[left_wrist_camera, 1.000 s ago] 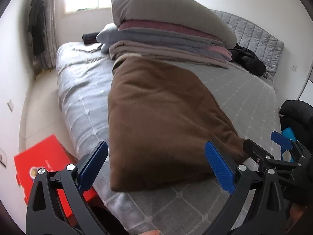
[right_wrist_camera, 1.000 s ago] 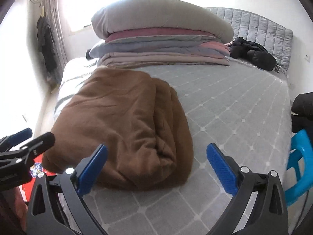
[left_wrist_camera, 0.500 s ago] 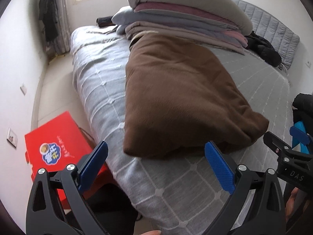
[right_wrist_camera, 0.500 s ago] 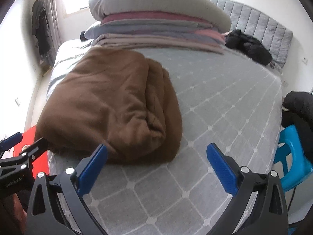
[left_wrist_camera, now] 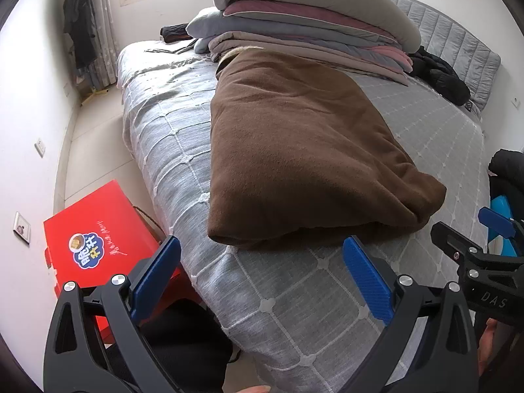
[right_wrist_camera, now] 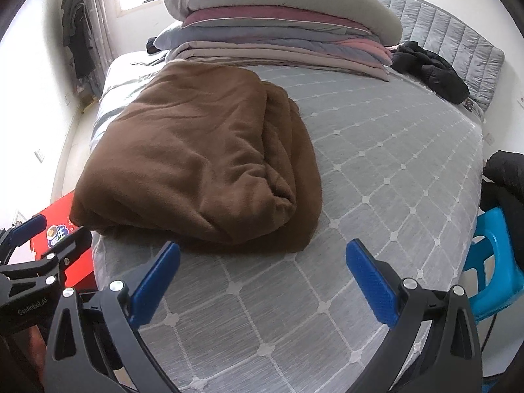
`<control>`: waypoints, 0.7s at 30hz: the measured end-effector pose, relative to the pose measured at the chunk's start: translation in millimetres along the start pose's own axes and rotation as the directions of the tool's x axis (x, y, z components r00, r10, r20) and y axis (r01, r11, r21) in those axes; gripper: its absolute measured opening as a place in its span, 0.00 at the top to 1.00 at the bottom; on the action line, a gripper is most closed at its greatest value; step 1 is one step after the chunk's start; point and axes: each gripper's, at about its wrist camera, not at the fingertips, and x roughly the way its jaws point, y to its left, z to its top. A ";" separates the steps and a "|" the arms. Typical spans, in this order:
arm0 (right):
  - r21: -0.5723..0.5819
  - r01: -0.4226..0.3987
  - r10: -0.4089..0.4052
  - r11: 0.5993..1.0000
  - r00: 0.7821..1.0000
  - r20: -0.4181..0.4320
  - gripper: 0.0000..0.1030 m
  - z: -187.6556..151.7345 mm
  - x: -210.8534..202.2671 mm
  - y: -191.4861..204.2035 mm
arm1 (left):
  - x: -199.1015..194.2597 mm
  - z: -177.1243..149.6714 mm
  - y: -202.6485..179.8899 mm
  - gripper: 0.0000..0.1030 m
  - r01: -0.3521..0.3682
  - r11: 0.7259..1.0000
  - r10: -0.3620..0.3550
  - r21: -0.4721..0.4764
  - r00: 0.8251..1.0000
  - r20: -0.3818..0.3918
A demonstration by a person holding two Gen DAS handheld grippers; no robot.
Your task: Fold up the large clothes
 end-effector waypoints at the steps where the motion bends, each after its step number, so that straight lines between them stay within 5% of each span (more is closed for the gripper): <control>1: -0.002 -0.002 0.002 1.000 1.000 -0.001 0.06 0.0 0.2 0.5 | -0.1 0.1 0.1 0.07 0.000 1.000 0.000 0.001 1.000 0.000; 21: 0.002 -0.032 0.032 0.999 0.999 -0.015 0.06 0.1 2.7 1.1 | 0.3 -0.4 -4.3 0.07 0.001 1.000 -0.001 0.013 1.000 -0.003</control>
